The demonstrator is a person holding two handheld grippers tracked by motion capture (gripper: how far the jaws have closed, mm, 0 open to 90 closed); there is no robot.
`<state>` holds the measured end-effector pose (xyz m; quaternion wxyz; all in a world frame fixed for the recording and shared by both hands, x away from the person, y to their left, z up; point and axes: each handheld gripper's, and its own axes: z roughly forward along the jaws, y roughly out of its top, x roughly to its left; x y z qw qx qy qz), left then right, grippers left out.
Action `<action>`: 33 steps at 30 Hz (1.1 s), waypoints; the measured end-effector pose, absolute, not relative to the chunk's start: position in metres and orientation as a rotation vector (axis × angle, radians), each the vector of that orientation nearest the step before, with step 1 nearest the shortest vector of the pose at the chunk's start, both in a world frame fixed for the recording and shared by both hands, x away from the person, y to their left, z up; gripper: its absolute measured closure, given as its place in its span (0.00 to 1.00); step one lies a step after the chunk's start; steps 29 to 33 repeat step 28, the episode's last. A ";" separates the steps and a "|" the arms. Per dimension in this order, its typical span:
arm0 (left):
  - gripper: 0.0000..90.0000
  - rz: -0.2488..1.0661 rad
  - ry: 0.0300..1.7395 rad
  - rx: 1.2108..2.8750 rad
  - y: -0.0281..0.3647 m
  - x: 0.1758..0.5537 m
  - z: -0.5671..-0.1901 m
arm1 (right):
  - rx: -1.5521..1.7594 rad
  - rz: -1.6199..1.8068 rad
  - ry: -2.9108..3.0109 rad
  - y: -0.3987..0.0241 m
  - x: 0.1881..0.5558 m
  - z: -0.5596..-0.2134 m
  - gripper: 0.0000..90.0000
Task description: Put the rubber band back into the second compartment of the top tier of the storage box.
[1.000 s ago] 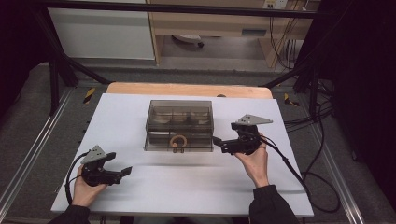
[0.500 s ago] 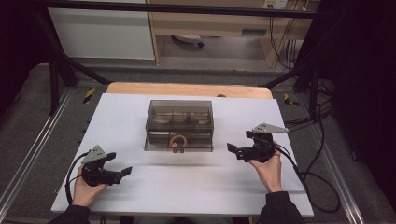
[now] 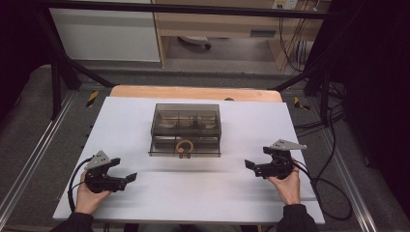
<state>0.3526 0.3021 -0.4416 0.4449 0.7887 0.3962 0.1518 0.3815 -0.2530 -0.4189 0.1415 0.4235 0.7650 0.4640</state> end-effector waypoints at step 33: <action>0.06 0.374 0.976 1.968 0.300 0.352 -0.442 | 1.229 1.370 2.245 -0.286 0.357 -0.456 0.01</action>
